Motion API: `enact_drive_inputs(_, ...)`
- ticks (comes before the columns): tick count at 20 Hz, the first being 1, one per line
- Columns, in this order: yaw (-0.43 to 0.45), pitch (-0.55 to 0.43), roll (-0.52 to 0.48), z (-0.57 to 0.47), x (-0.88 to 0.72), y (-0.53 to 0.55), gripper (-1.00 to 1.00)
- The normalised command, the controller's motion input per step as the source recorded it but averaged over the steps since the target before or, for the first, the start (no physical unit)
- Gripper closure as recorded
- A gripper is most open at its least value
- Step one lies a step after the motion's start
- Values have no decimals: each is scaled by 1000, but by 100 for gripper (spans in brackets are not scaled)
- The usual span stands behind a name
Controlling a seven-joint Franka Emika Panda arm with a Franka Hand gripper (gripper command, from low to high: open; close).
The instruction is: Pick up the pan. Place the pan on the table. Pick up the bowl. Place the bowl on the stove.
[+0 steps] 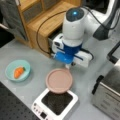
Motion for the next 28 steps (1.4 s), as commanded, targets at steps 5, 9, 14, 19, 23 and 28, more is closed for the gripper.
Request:
enact_drive_inputs(5, -42, -106, 76, -12, -316, -81, 100)
enact_drive_inputs(9, -61, -101, 48, -12, -373, -27, 100)
enact_drive_inputs(14, -85, -100, 25, 5, -400, 37, 100)
enact_drive_inputs(19, -92, -92, 2, -16, -279, 65, 100)
enact_drive_inputs(23, -81, -102, -10, -53, -174, 30, 100)
enact_drive_inputs(28, -81, -118, -23, -108, -124, -20, 100)
